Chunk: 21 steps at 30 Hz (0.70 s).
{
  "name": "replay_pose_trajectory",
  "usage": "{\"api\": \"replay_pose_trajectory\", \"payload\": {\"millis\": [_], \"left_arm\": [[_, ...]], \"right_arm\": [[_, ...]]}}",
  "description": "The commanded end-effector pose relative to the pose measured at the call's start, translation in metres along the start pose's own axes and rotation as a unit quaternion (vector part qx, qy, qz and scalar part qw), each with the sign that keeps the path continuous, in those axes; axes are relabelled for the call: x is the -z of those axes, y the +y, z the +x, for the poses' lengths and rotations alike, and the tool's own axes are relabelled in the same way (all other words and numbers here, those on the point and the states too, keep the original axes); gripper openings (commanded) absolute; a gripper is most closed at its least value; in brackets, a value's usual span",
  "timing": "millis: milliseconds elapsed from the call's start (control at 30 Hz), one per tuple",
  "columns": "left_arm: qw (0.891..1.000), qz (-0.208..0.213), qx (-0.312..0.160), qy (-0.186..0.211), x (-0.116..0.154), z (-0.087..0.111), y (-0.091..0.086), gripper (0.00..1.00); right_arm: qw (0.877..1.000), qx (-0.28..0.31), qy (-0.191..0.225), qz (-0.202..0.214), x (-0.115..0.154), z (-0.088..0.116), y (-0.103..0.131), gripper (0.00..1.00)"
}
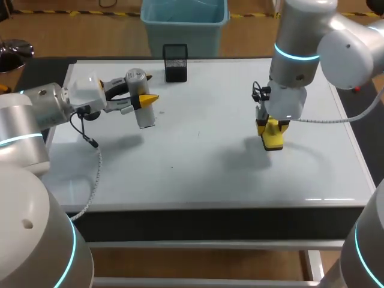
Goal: Pick up the inspection probe, press it on each red-marked spot on the whiteboard one by one, put down the probe, pick up the eraser, and wipe off all the red marks.
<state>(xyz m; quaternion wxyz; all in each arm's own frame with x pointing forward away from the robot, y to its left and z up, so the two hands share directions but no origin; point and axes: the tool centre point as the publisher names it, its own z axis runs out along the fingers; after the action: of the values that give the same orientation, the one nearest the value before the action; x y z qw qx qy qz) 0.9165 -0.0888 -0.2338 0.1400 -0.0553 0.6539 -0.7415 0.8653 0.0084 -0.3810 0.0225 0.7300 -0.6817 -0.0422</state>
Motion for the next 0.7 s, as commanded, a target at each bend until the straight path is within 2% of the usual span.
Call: {"api": "replay_pose_trajectory", "payload": {"millis": [33,233,467,700], "left_arm": [[1.000,-0.001,0.000,-0.001,0.000,0.000,-0.002,0.00],[1.000,-0.001,0.000,-0.001,0.000,0.000,-0.002,0.00],[1.000,-0.001,0.000,-0.001,0.000,0.000,-0.002,0.00],[1.000,-0.001,0.000,-0.001,0.000,0.000,-0.002,0.00]], "right_arm": [[1.000,0.001,0.000,0.002,0.001,0.001,0.001,0.00],[1.000,0.000,-0.006,-0.003,-0.004,-0.004,-0.005,0.00],[0.999,0.016,0.007,0.030,-0.003,-0.034,-0.050,0.00],[0.999,0.028,0.002,0.038,-0.006,-0.060,-0.096,0.00]]}}
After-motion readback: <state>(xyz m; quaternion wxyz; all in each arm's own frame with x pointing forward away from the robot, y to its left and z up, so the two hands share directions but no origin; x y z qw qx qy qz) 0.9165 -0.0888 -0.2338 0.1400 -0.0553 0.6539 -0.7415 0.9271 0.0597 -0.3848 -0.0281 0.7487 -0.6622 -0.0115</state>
